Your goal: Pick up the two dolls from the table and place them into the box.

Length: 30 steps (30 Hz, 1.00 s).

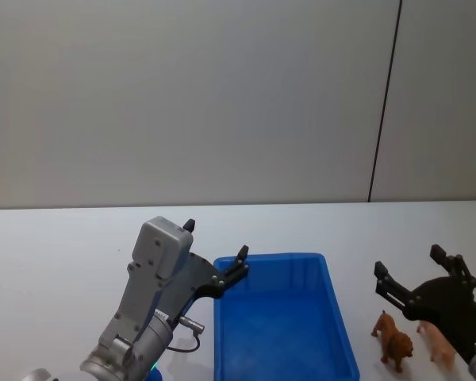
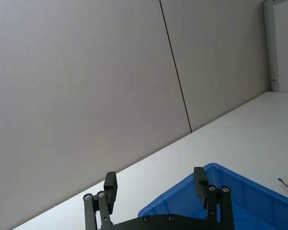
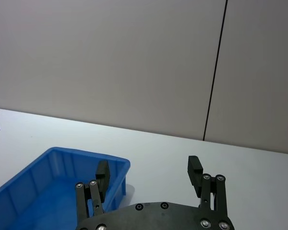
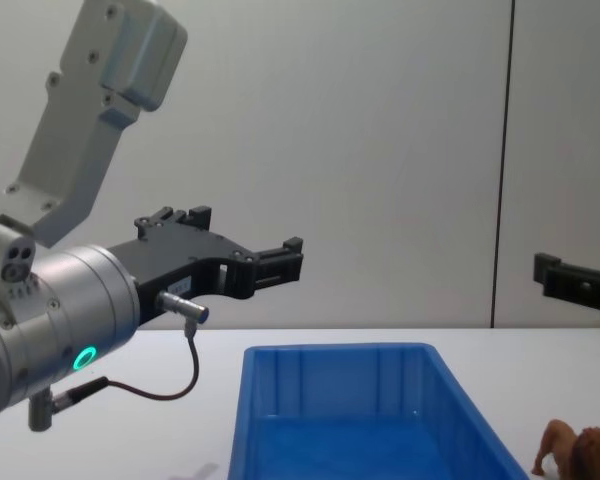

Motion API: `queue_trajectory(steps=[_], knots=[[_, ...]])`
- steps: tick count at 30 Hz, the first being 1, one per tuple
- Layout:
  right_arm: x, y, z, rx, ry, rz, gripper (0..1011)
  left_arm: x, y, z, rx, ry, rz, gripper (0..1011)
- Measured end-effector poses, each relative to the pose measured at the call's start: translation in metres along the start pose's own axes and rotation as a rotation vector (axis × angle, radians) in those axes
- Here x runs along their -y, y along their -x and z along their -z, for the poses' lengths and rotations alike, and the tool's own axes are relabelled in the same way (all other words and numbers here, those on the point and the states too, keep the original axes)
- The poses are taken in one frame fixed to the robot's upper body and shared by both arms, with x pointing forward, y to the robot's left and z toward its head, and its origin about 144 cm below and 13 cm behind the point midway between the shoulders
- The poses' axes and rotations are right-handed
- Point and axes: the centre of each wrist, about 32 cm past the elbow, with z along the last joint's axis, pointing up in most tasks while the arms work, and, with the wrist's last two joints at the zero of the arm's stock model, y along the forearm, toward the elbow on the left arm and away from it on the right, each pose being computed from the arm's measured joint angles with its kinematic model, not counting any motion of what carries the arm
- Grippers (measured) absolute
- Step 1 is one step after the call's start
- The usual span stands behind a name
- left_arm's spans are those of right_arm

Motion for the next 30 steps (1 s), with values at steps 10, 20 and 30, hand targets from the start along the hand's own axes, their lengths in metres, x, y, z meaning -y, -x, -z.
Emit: queue_trajectory(steps=[10,20,30], knots=[[0.007,-0.003,0.002,-0.008,0.058,0.067,1001,0.000,0.000,0.000,0.000,0.000,0.000,1001],[0.014,-0.008,0.006,-0.006,0.116,0.131,1001,0.000,0.000,0.000,0.000,0.000,0.000,1002],[0.020,-0.014,0.015,0.004,0.174,0.184,1001,0.000,0.000,0.000,0.000,0.000,0.000,1001]])
